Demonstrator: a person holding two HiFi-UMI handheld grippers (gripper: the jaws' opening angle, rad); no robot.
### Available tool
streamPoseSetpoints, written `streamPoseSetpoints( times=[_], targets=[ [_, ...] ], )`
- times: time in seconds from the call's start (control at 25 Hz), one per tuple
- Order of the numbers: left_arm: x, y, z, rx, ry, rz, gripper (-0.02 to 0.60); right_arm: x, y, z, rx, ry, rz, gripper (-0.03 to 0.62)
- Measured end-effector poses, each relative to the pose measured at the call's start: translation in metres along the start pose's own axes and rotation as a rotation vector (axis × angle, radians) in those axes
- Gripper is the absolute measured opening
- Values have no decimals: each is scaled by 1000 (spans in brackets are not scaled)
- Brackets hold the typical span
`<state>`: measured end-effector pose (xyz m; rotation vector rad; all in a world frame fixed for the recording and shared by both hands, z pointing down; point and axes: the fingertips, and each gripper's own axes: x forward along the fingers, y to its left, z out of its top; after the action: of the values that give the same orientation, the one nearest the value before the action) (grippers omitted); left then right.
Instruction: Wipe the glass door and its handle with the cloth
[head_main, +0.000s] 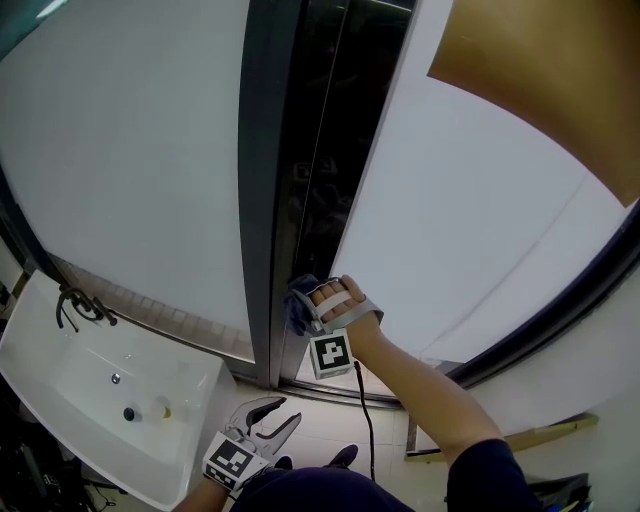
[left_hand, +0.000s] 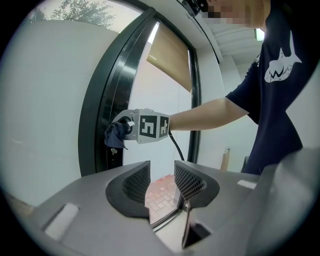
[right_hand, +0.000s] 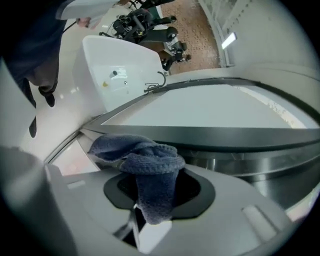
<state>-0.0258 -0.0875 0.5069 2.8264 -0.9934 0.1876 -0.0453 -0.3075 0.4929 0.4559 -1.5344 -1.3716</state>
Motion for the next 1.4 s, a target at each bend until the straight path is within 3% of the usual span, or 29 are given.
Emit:
streamPoseSetpoints(
  times=[0.36,0.72,0.88,0.96,1.04,1.12,1.2,1.32,1.4],
  targets=[
    [0,2,2,8,3,-5,146,-23,33,-17,-74,-20,43,144],
    [8,4,-2,9,14,-29,146,-54,69,-72,-125,62,102,144],
    [16,-1,1,14,8,-54,146,-63,74,-90,-106,108,108,144],
    [18,-3,2,15,5,-65,146,-69,71,-99,-41,131,92,144],
    [19,-3,2,15,5,-68,146,-74,62,-110,113,139,51,144],
    [19,-2,1,14,4,-64,146,-77,56,-117,359,112,38,144],
    [18,0,0,10,3,-59,146,-81,55,-118,681,68,52,144],
    [16,3,-1,5,2,-51,146,-77,65,-115,1252,-29,83,144],
    [13,5,-2,1,7,-45,146,-65,76,-107,1536,-93,105,144]
  ],
)
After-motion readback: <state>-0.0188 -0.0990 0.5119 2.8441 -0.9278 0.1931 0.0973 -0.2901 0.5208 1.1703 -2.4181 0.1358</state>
